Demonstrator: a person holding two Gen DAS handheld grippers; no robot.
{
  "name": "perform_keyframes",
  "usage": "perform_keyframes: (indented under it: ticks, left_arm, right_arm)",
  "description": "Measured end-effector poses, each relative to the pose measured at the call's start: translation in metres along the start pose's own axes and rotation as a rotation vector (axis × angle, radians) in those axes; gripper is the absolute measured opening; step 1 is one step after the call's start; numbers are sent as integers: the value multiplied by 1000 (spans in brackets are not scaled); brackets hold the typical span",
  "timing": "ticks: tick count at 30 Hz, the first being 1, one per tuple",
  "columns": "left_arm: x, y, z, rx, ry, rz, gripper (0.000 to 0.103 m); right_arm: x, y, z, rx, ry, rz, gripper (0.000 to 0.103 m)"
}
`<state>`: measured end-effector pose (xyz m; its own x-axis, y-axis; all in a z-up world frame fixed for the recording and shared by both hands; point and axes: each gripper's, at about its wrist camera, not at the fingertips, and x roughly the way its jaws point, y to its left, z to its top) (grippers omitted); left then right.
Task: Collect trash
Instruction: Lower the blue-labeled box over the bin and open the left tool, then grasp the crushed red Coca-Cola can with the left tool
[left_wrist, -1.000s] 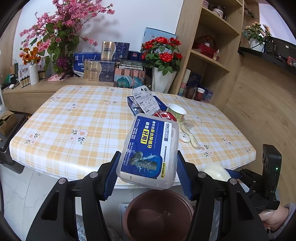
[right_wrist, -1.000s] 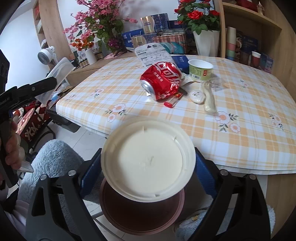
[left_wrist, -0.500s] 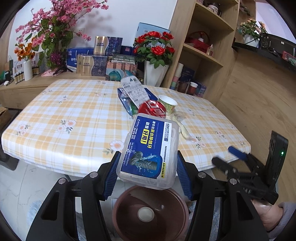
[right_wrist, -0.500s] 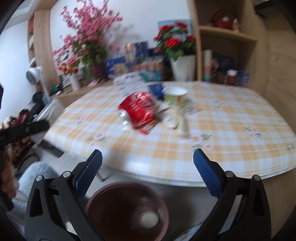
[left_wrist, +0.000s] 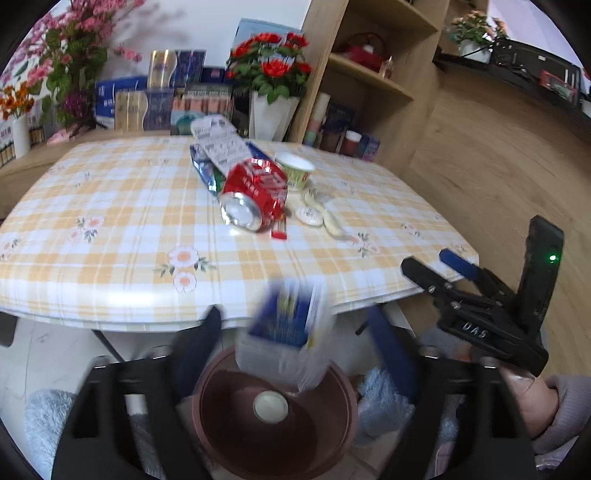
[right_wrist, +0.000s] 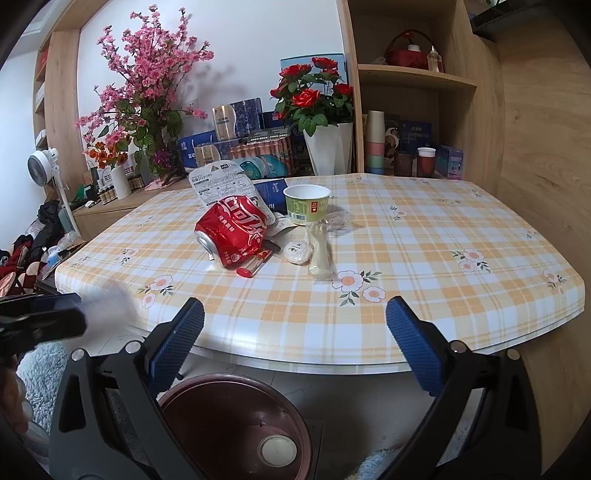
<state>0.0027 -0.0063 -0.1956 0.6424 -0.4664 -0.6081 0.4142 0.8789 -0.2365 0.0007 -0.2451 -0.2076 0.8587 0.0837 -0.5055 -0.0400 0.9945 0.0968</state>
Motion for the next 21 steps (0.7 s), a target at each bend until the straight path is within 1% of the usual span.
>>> perform_keyframes:
  ticks: [3,7,11,17,21]
  left_arm:
    - [-6,-2,3,28,-39,56,91]
    - [-10,4,6,22,-72,122,96]
    - [-12,16,9,0,-80,169,97]
    - [-14,41,14,-68,-85,222,97]
    - [-16,60,23,-99,-97,261,97]
  right_arm:
    - [1,1,-3,-1,11,2,97]
    - [0,2,-6,1,17,3,97]
    - [2,3,-7,3,25,0,97]
    - [6,-2,-6,19,37,-10,97]
    - [10,-8,-2,28,45,-18,97]
